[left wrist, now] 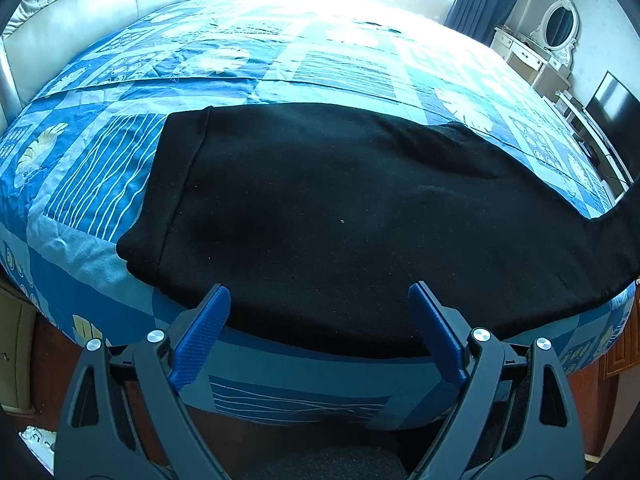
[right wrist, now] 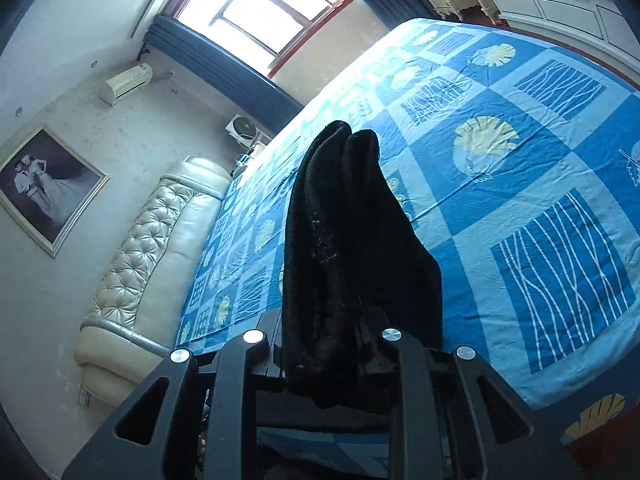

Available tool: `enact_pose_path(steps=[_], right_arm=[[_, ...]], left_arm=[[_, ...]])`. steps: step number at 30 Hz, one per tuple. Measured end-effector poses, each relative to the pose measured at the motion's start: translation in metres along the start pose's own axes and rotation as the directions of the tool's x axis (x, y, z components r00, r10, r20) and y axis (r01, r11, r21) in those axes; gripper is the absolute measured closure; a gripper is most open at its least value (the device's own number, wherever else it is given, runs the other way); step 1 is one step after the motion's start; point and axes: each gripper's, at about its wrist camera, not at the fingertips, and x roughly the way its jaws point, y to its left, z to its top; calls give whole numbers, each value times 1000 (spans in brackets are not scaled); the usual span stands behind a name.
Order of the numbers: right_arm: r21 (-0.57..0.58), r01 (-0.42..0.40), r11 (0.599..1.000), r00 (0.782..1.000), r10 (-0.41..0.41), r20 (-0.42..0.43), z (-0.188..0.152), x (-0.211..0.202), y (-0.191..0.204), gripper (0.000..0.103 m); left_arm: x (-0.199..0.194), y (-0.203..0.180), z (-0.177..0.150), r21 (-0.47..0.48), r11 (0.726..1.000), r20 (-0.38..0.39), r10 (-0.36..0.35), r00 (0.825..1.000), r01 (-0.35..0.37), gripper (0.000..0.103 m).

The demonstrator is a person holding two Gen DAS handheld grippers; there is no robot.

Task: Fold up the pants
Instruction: 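Grasp the end of the folded trousers with the right tool and lift, then fold the held trouser end over onto the trousers with the right tool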

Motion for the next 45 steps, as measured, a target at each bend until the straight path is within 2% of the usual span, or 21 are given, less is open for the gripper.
enact_pose_path(steps=[6,12,16,19,25,30,36,42,45], right_arm=[[-145,37,989,993,-53,-110,-42,76,69,80],[-230,84,970,965,-136,-224,-100,154,94,80],[-283,132,950,939,-211,-270,-132,190,100,80],[-381,204,902,915,-314,-253,-150,207,106,80],[-485,278,829,875,-427,-229,-177,227,113,80],[-553,308,774,847,-488,-211,-197,237,117,79],[-585,330,741,831,-522,-192,-211,245,121,74],[-655,351,669,810,-568,-145,-225,251,133,68],[-661,349,664,812,-566,-141,-229,251,135,65]], left_arm=[[-8,-11,0,20,999,16,-29,999,29,13],[-13,-18,2,30,998,27,-48,998,47,13],[-15,-22,2,48,998,34,-46,998,44,13],[-17,-23,2,43,998,35,-55,998,53,13],[-15,-25,3,44,997,31,-63,998,62,12],[-15,-26,3,44,997,31,-66,997,64,13],[-13,-26,1,44,997,24,-65,998,64,13],[-12,-28,0,52,997,19,-66,998,65,13],[-10,-28,-1,53,996,16,-66,998,65,13]])
